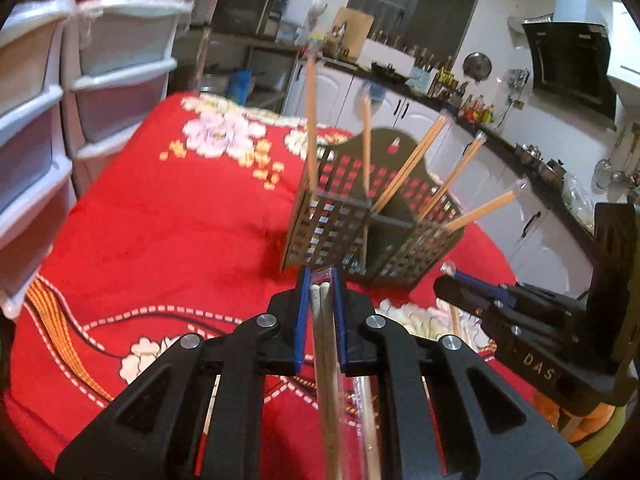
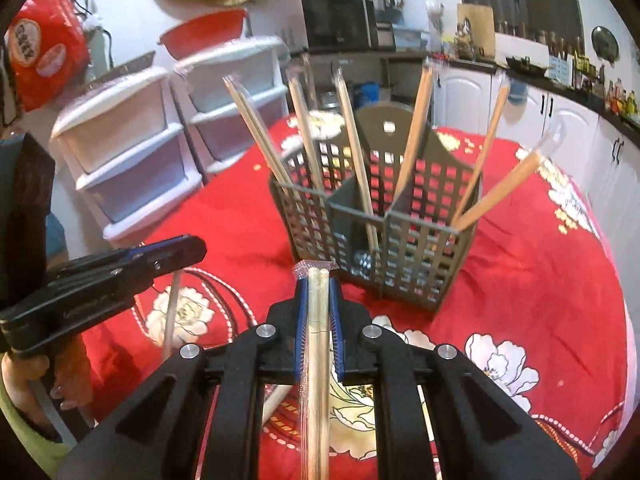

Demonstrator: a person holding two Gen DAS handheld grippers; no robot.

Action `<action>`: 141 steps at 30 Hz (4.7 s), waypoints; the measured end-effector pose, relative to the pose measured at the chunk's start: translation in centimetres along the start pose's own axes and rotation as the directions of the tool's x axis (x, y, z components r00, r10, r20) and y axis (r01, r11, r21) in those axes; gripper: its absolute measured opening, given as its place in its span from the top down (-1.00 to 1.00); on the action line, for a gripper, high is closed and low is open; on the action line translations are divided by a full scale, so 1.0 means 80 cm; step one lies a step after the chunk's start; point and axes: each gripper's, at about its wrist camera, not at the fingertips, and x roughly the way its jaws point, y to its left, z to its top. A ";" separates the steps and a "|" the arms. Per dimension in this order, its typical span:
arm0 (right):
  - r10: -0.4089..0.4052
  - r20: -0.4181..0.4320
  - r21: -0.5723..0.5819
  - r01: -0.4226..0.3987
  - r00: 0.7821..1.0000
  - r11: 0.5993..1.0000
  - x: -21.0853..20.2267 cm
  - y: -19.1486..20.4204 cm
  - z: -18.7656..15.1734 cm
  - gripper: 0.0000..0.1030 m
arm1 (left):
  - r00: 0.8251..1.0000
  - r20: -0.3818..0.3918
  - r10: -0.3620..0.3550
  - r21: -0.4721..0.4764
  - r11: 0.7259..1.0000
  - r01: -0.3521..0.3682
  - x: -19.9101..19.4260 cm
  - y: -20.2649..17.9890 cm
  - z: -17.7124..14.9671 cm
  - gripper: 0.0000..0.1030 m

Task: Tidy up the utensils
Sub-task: 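Lift both held chopstick pairs up over the grey caddy, then lower the left tool's pair into the caddy and open it while the right tool releases its pair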

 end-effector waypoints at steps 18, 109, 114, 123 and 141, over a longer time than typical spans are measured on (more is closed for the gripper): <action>0.021 0.173 0.038 -0.028 0.985 0.999 -0.081 -0.013 0.011 0.79 | 0.993 0.108 -0.041 0.034 0.999 0.037 -0.036 -0.038 0.031 0.90; -0.243 0.493 0.147 0.195 0.836 0.970 -0.036 -0.120 0.099 0.79 | 0.940 0.340 0.006 0.076 0.997 -0.034 0.079 -0.102 0.133 0.90; -0.214 0.430 0.180 0.149 0.877 0.972 -0.034 -0.126 0.093 0.79 | 0.949 0.316 0.000 0.086 0.996 -0.029 0.082 -0.099 0.127 0.89; -0.187 0.388 0.183 0.123 0.902 0.975 -0.042 -0.125 0.082 0.78 | 0.961 0.277 -0.002 0.083 0.996 -0.022 0.078 -0.092 0.118 0.89; -0.184 0.344 0.165 0.133 0.921 0.977 -0.054 -0.110 0.069 0.49 | 0.969 0.248 -0.004 0.080 0.997 -0.017 0.065 -0.083 0.101 0.79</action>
